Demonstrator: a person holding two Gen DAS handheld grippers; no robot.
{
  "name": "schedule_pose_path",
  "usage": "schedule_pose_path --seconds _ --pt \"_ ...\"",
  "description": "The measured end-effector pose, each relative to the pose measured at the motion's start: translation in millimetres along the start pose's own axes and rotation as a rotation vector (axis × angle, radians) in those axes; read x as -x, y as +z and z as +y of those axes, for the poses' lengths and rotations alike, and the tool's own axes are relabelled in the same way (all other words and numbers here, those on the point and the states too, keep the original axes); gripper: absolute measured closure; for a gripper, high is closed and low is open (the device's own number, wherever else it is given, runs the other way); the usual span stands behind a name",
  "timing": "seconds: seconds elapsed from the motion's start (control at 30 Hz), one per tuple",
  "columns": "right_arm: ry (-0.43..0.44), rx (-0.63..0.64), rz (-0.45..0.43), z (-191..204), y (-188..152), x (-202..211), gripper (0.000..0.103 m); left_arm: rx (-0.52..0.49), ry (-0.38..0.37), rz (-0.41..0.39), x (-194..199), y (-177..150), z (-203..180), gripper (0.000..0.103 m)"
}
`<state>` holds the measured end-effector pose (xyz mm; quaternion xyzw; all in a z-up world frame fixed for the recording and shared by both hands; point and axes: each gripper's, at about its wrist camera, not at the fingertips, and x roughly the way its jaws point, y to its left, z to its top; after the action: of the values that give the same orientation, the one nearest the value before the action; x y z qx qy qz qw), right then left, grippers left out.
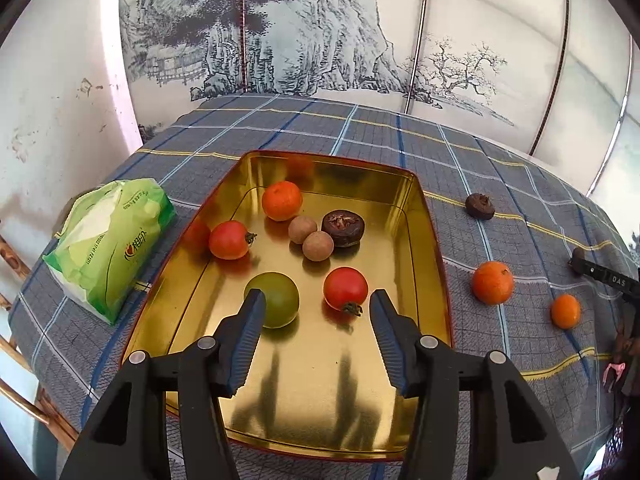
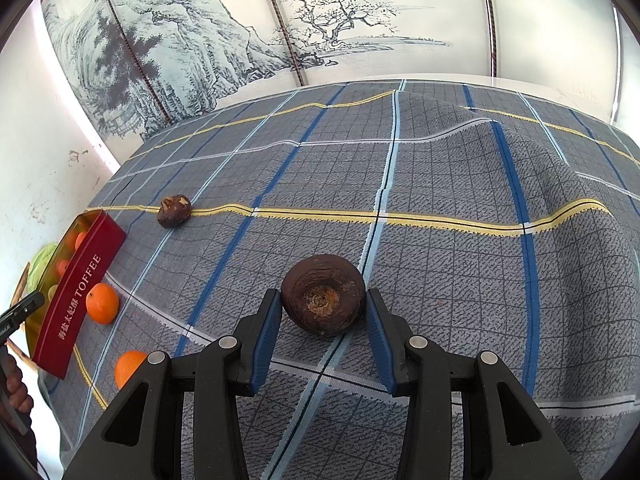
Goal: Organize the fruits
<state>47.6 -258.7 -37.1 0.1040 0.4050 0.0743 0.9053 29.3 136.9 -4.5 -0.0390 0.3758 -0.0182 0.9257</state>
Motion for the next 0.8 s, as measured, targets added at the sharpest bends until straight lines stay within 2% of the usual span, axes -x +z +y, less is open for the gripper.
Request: schedule_pose_path --seconds 0.23,0.37,0.47,0.53,0.63,0.8 --pt "-0.001 0.001 0.0 0.6 0.2 0.3 0.059 0.003 -0.03 -0.025 9.4 -2.2 3.5 0.051" --pt "-0.003 0.002 0.0 0.8 0.2 0.4 0.059 -0.019 -0.069 -0.044 18.2 2.8 -9.9 0.052" --pt "-0.002 0.001 0.0 1.0 0.2 0.6 0.059 -0.085 -0.153 -0.043 22.3 7.9 -39.3 0.052" --pt "-0.001 0.0 0.0 1.3 0.3 0.8 0.059 -0.169 -0.189 -0.039 19.5 11.9 -69.2 0.052" --pt "0.0 -0.001 0.0 1.5 0.4 1.0 0.059 -0.25 -0.222 -0.017 7.0 16.5 -103.9 0.06" --pt "0.011 -0.01 -0.002 -3.5 -0.3 1.5 0.059 -0.339 -0.231 0.051 -28.5 21.6 -148.6 0.061"
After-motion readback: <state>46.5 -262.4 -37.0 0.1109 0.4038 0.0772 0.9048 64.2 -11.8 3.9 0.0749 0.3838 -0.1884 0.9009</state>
